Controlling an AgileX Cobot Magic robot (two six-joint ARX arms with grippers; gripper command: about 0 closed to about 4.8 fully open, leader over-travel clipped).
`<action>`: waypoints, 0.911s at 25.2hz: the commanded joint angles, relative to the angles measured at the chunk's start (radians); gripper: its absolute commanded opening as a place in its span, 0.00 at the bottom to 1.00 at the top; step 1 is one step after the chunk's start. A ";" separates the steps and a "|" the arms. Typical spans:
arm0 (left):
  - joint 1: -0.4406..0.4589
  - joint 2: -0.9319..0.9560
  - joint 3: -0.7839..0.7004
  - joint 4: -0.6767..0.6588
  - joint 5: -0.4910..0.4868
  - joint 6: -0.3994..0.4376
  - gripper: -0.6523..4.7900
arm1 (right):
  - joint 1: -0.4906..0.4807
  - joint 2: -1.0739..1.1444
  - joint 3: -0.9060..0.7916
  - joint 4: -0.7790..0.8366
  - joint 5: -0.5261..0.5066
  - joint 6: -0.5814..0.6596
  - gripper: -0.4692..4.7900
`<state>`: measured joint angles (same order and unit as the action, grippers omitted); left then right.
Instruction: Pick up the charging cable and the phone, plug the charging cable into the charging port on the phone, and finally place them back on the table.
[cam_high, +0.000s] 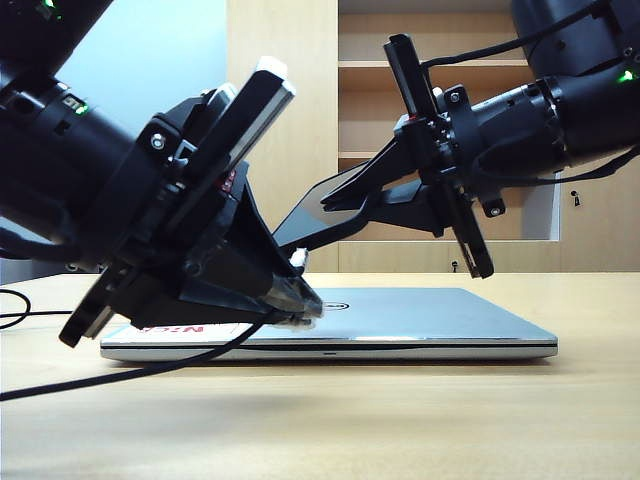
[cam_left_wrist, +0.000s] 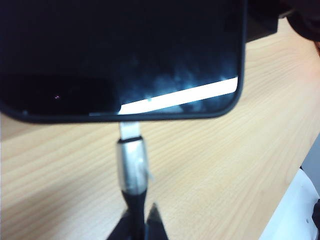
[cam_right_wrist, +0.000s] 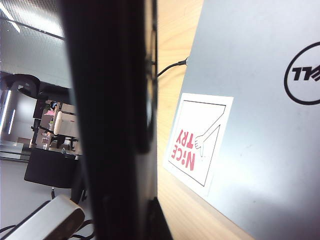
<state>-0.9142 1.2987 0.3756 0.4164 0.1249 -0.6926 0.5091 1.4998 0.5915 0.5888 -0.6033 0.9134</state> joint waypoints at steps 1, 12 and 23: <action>0.000 -0.002 0.004 0.030 -0.003 0.000 0.11 | 0.004 -0.009 0.005 0.027 -0.027 -0.034 0.08; 0.000 -0.002 0.004 0.026 -0.004 0.004 0.11 | 0.002 -0.009 0.005 0.006 -0.097 -0.099 0.08; 0.000 -0.002 0.004 0.027 -0.004 0.004 0.11 | -0.002 -0.009 0.005 -0.060 -0.099 -0.050 0.08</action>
<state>-0.9154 1.2991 0.3737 0.4000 0.1406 -0.6922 0.5011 1.4994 0.5934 0.5350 -0.6563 0.8547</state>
